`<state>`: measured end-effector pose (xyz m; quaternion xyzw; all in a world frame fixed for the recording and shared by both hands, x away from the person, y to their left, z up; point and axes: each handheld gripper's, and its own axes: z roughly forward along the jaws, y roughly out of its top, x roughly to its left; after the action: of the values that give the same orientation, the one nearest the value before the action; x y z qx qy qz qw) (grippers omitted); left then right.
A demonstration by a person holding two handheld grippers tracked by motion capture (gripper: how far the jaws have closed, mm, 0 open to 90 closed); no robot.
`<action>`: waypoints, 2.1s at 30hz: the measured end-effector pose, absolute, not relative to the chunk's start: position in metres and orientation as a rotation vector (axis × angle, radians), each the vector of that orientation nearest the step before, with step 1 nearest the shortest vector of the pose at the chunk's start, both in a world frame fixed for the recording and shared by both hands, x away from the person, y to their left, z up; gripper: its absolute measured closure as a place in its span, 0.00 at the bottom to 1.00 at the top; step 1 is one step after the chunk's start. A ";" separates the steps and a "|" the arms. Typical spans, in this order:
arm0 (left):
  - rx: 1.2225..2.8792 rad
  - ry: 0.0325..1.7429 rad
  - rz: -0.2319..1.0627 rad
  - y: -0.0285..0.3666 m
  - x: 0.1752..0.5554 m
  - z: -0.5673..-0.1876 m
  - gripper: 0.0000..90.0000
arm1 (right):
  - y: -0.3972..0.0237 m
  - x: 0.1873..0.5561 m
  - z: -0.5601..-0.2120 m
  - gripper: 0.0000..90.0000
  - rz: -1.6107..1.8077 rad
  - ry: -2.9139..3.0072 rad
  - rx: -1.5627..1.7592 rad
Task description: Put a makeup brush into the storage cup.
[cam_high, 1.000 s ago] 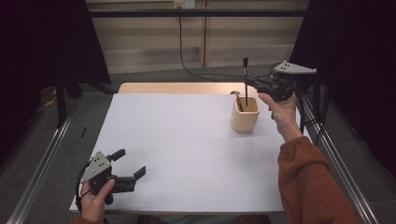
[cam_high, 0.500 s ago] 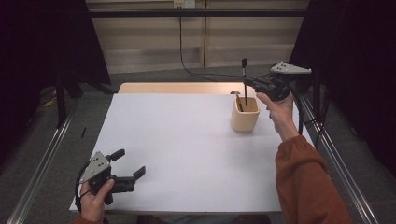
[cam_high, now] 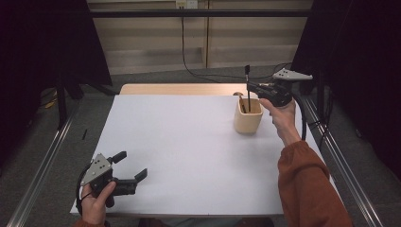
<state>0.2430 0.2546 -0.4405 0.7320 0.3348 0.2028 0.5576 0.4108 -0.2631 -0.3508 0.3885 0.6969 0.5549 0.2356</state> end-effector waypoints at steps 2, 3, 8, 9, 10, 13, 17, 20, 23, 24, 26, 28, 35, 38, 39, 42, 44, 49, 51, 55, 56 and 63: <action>1.728 0.789 0.477 0.255 0.243 -0.440 0.02 | -0.264 0.411 -0.354 0.96 1.525 1.912 1.069; 1.731 0.788 0.477 0.255 0.243 -0.441 0.02 | -0.264 0.411 -0.355 0.96 1.522 1.915 1.072; 1.725 0.791 0.476 0.254 0.243 -0.441 0.02 | -0.265 0.411 -0.363 0.96 1.516 1.921 1.086; 1.726 0.788 0.478 0.255 0.243 -0.441 0.02 | -0.265 0.411 -0.365 0.96 1.511 1.925 1.085; 1.726 0.787 0.477 0.255 0.243 -0.441 0.02 | -0.265 0.411 -0.367 0.96 1.509 1.927 1.091; 1.725 0.787 0.478 0.255 0.243 -0.441 0.02 | -0.265 0.412 -0.370 0.96 1.510 1.928 1.098; 1.725 0.791 0.480 0.255 0.242 -0.440 0.02 | -0.266 0.412 -0.374 0.96 1.509 1.930 1.102; 1.723 0.787 0.479 0.255 0.242 -0.440 0.02 | -0.266 0.412 -0.378 0.96 1.509 1.933 1.107; 1.723 0.788 0.478 0.255 0.242 -0.440 0.02 | -0.267 0.411 -0.382 0.96 1.507 1.934 1.111; 1.721 0.790 0.477 0.255 0.242 -0.440 0.02 | -0.267 0.410 -0.383 0.96 1.501 1.938 1.114; 1.722 0.793 0.475 0.255 0.242 -0.440 0.02 | -0.268 0.410 -0.386 0.96 1.496 1.938 1.122; 1.727 0.787 0.476 0.255 0.242 -0.440 0.02 | -0.269 0.409 -0.389 0.96 1.491 1.941 1.132; 1.722 0.790 0.477 0.255 0.242 -0.440 0.02 | -0.270 0.408 -0.391 0.96 1.493 1.947 1.134; 1.724 0.789 0.476 0.254 0.242 -0.440 0.02 | -0.271 0.407 -0.391 0.96 1.491 1.947 1.135; 1.725 0.789 0.477 0.255 0.242 -0.440 0.02 | -0.271 0.407 -0.391 0.96 1.490 1.947 1.138; 1.722 0.790 0.477 0.255 0.242 -0.440 0.02 | -0.271 0.408 -0.392 0.95 1.487 1.949 1.141; 1.725 0.789 0.480 0.255 0.242 -0.440 0.02 | -0.271 0.408 -0.393 0.95 1.485 1.951 1.139; 1.725 0.790 0.480 0.255 0.243 -0.440 0.02 | -0.271 0.408 -0.394 0.88 1.489 1.954 1.172; 1.724 0.788 0.480 0.255 0.243 -0.440 0.02 | -0.271 0.408 -0.394 0.83 1.495 1.953 1.172; 1.726 0.789 0.480 0.254 0.243 -0.440 0.02 | -0.270 0.408 -0.393 0.59 1.490 1.954 1.172; 1.727 0.789 0.479 0.254 0.243 -0.440 0.02 | -0.270 0.408 -0.393 0.56 1.489 1.959 1.166; 1.728 0.794 0.473 0.253 0.245 -0.441 0.02 | -0.268 0.410 -0.393 0.28 1.490 1.934 1.187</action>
<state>0.2454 0.2527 -0.4409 0.7324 0.3364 0.2003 0.5571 0.4099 -0.2683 -0.3931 0.4273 0.6963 0.5364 0.2119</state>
